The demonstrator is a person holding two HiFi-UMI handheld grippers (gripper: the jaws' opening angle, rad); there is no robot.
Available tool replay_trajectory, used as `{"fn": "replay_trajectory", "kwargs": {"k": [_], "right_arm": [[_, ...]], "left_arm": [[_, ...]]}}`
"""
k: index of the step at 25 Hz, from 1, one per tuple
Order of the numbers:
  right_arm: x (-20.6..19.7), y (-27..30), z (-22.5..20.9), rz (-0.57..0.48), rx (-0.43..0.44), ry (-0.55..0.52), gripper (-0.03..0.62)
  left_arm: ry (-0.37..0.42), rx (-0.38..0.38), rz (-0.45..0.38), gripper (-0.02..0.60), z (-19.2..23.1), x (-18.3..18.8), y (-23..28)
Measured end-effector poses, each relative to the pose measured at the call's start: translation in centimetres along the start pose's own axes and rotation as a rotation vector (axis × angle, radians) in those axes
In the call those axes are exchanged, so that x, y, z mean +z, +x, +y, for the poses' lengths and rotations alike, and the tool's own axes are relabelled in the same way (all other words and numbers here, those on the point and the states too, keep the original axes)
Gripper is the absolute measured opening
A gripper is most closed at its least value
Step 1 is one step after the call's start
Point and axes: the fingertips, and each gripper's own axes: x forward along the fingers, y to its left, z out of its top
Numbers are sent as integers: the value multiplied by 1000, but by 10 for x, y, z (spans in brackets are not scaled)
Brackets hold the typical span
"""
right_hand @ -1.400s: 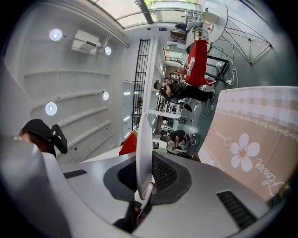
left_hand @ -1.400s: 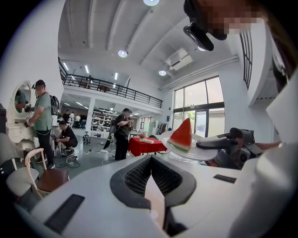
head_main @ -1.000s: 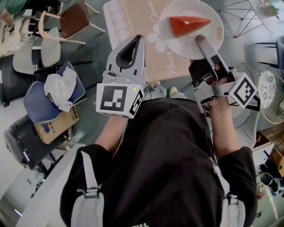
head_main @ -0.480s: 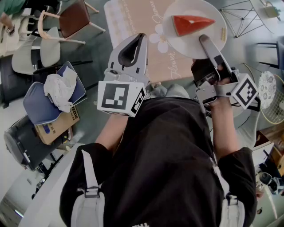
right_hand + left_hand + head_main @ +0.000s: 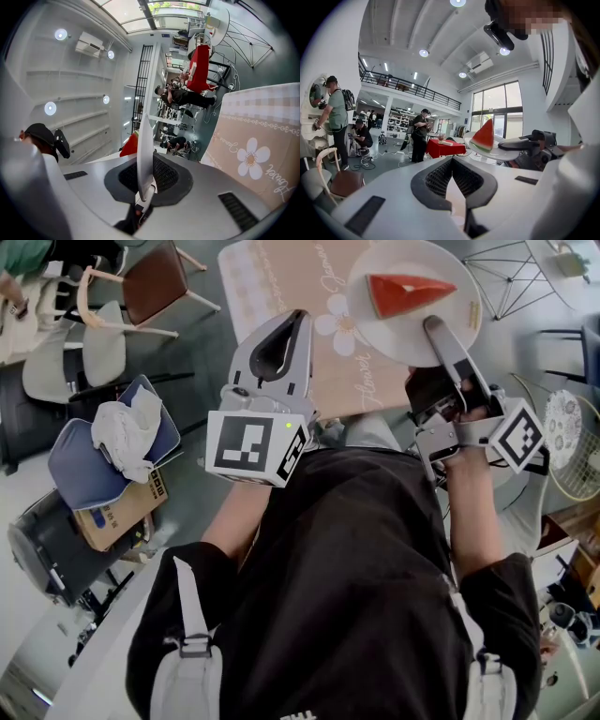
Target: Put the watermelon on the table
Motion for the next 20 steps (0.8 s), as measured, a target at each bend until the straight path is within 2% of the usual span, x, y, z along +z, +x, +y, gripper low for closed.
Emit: {"fn": "replay_trajectory", "kwargs": {"k": [9, 20], "right_arm": [[10, 11, -9, 15, -2, 10, 25], [35, 32, -20, 83, 25, 24, 25]], "left_arm": [[-8, 16, 21, 9, 3, -2, 12], [-20, 65, 39, 9, 7, 2, 40]]}}
